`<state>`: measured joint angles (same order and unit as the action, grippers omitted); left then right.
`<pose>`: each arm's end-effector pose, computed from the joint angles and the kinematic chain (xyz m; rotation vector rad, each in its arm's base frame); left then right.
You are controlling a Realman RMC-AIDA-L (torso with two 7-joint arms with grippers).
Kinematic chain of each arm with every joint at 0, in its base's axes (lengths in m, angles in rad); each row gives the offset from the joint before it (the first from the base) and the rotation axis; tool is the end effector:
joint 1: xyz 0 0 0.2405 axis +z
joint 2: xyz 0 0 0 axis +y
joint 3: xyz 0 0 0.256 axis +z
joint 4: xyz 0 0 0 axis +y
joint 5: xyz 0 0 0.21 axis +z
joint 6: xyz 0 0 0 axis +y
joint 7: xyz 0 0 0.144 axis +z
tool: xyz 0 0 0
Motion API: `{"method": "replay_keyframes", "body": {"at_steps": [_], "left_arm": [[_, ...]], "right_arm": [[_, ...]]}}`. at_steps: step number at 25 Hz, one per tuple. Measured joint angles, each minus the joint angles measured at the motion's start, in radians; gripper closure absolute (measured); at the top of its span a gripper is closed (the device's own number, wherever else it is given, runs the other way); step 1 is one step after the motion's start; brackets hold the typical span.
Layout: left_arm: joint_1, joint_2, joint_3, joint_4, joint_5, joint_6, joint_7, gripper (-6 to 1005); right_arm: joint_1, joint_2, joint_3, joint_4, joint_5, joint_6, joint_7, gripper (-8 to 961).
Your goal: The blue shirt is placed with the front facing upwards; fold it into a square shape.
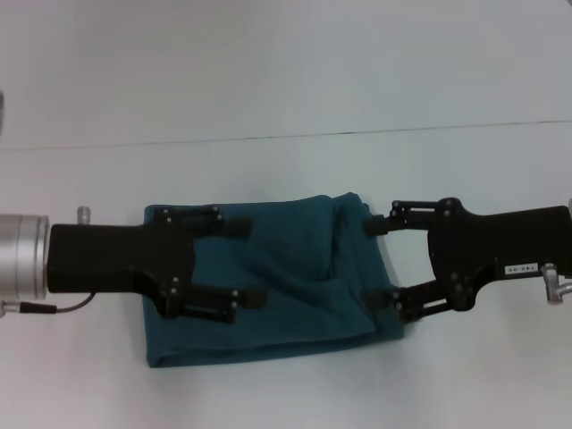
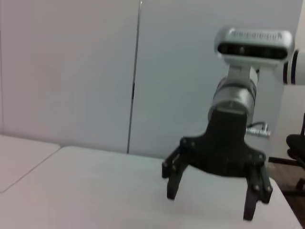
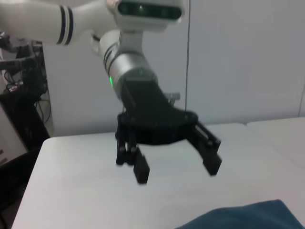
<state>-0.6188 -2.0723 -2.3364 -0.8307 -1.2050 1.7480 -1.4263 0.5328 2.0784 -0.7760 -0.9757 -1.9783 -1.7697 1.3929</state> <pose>-0.1929 0.3404 0.0180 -2.9523 -0.2398 -0.7630 0.2124 0.3294 0.0390 -2.8906 0.1604 0.6426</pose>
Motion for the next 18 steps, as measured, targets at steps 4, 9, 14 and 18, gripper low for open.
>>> {"method": "replay_keyframes", "body": {"at_steps": [4, 9, 14, 18], "left_arm": [[0.002, -0.004, 0.0, 0.02, 0.01, -0.011, 0.027, 94], [0.002, -0.003, -0.001, 0.022, 0.012, -0.008, 0.029, 94], [0.002, 0.002, -0.003, 0.022, 0.013, -0.005, 0.03, 94], [0.002, 0.003, -0.002, 0.021, 0.013, -0.006, 0.03, 94]], "right_arm": [[0.003, -0.002, 0.001, 0.0, 0.009, -0.001, 0.006, 22], [0.005, -0.001, 0.001, 0.0, 0.009, 0.005, 0.01, 22], [0.005, 0.001, 0.0, 0.001, 0.004, 0.01, 0.011, 22], [0.006, 0.003, -0.003, 0.002, 0.003, 0.01, 0.016, 22]]}}
